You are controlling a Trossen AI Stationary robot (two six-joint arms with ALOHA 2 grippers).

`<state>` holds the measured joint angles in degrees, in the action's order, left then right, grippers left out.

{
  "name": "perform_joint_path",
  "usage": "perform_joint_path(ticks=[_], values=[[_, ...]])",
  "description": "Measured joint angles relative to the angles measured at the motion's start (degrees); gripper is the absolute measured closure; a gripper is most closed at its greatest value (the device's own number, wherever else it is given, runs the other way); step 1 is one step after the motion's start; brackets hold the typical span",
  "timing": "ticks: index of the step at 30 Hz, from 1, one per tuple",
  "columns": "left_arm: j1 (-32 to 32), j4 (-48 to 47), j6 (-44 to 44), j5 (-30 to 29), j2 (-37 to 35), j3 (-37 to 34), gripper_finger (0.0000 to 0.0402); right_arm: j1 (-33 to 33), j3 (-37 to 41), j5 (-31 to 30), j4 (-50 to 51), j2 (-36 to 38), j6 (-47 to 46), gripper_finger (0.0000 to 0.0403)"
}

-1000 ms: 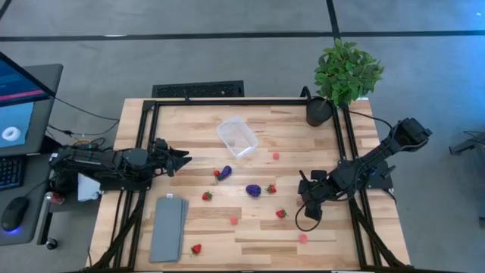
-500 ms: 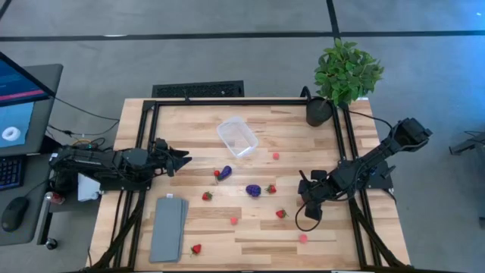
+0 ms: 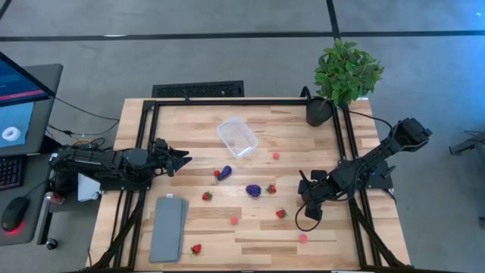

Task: Pick and placing Produce into tupperware
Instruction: Put the strawberry into the transparent container

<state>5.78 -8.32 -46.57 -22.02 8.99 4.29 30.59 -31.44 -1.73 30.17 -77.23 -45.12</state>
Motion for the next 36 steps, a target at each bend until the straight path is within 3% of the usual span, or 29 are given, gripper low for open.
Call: perform_joint_path(ticks=[36], values=[[0.0, -0.01, -0.02, 0.0, -0.01, 0.0, 0.0141, 0.0, 0.04, 0.04, -0.22, -0.02, 0.01, 0.0212]])
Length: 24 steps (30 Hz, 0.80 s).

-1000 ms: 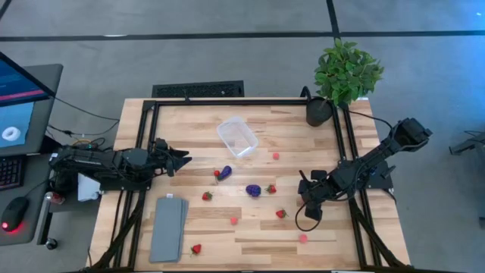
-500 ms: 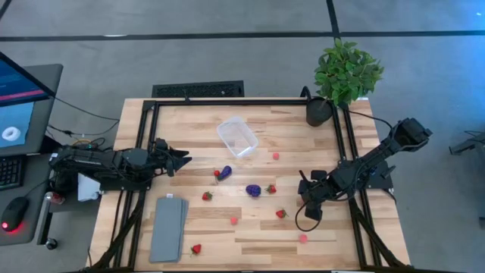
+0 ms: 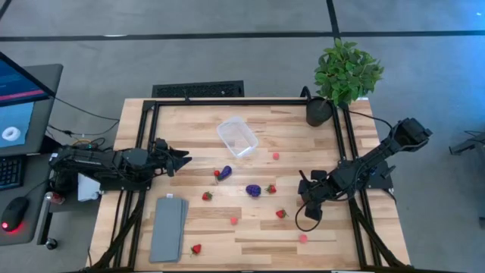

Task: Pick and placing Produce into tupperware
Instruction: Put the strawberry into the transparent container

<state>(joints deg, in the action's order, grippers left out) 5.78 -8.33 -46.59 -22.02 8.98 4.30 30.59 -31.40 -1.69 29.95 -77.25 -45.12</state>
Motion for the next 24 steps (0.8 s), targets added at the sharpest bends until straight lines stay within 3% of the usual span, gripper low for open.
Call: perform_joint_path(ticks=[24], values=[[-0.02, -0.01, -0.11, 0.0, 0.01, 0.0, 0.0141, 0.0, 0.02, -0.02, -0.37, 0.0, -1.48, 0.0212]])
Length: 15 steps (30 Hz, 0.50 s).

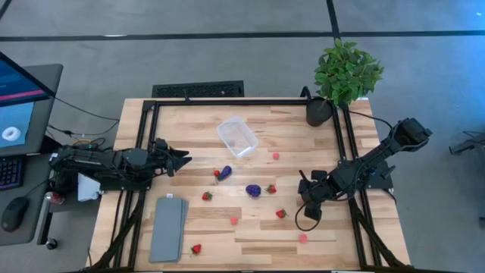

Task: Pick and placing Produce into tupperware
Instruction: Put the strawberry into the transparent container

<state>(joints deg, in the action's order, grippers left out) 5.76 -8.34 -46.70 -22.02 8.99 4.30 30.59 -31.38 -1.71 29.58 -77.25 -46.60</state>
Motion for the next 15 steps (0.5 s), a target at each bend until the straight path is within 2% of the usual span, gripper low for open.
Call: perform_joint_path(ticks=[15], values=[[0.02, 0.02, -0.13, 0.0, -0.01, 0.02, 0.0141, 0.07, -0.96, 1.14, -0.51, 0.0, -1.42, 0.0216]])
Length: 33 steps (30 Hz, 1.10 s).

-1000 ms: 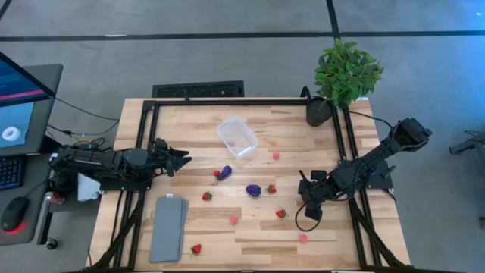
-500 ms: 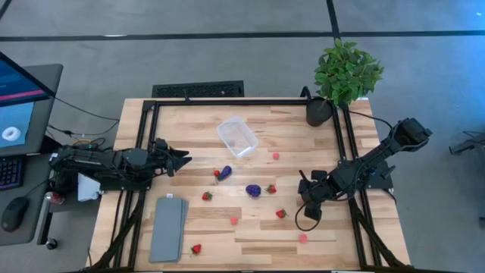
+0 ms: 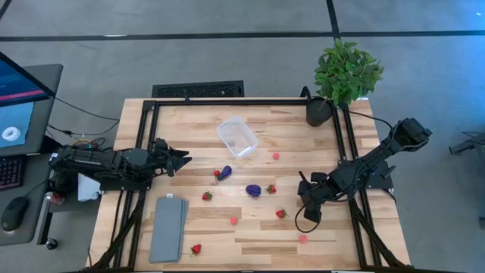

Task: Pick and placing Produce into tupperware
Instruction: Put the strawberry into the transparent container

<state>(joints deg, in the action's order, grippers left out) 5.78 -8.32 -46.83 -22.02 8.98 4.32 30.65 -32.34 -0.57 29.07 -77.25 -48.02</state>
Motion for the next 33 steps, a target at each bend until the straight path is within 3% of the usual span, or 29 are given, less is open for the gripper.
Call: perform_joint_path(ticks=[12, 33], values=[[0.0, 0.0, 0.02, 0.0, -0.01, -0.02, 0.0141, -0.04, -0.78, 0.89, 0.31, 0.0, -1.08, 0.0218], [0.0, 0.0, 0.59, 0.4, 0.0, 0.0, 0.0141, -4.96, -11.74, 0.7, -0.42, 0.0, 6.43, 0.0223]])
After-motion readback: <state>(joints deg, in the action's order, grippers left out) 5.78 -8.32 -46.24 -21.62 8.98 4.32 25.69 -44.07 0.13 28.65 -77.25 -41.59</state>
